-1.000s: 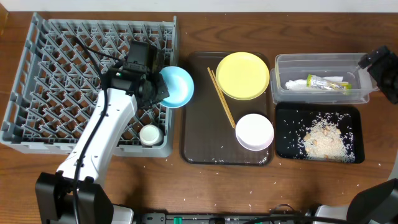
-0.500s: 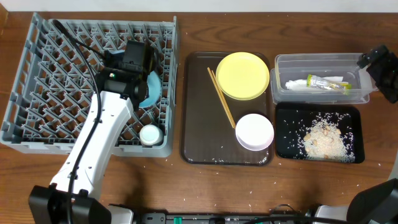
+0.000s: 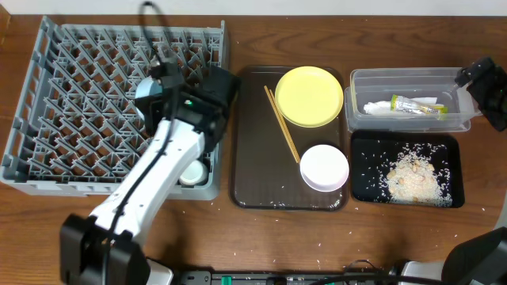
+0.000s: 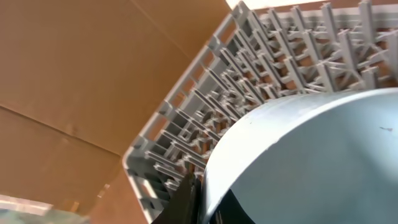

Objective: Sort waste into correct bins and load items into the dishwasher
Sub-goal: 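Set the light-blue bowl tilted into the rack and open the left gripper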

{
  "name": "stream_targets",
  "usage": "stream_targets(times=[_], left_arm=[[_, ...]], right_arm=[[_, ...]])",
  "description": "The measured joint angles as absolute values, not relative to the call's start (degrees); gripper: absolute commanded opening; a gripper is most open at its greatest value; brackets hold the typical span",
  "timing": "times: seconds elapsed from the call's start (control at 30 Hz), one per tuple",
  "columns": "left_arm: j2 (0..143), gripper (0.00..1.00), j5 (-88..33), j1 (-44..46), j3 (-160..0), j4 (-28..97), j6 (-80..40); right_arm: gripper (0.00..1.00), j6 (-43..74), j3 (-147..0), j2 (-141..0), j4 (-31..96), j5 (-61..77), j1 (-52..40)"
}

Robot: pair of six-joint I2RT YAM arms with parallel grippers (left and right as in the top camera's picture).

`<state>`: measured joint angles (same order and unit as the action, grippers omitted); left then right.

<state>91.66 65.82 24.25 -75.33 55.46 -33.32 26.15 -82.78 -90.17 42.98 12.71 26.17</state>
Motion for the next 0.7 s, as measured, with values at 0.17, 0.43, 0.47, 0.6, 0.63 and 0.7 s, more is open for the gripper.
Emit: stream_targets(times=[0.17, 0.43, 0.47, 0.6, 0.63, 0.7], left_arm=[[96.1, 0.08, 72.5, 25.9, -72.5, 55.5, -36.1], [102.5, 0.07, 78.4, 27.2, -71.6, 55.7, -39.2], [103.0, 0.07, 78.7, 27.2, -71.6, 55.8, -39.3], [104.3, 0.08, 79.0, 27.2, -71.1, 55.7, -39.7], [104.4, 0.07, 79.0, 27.2, -70.7, 55.8, -39.9], [104.4, 0.07, 78.3, 27.2, -69.8, 55.9, -40.1]], right_arm=[[0.99, 26.2, -82.8, -90.1, 43.0, 12.7, 26.2], [0.99, 26.2, -82.8, -90.1, 43.0, 12.8, 26.2], [0.99, 26.2, -82.8, -90.2, 43.0, 12.9, 26.2], [0.99, 26.2, -82.8, -90.2, 43.0, 12.9, 26.2], [0.99, 26.2, -82.8, -90.2, 43.0, 12.9, 26.2], [0.99, 26.2, -82.8, -90.2, 43.0, 12.9, 26.2]])
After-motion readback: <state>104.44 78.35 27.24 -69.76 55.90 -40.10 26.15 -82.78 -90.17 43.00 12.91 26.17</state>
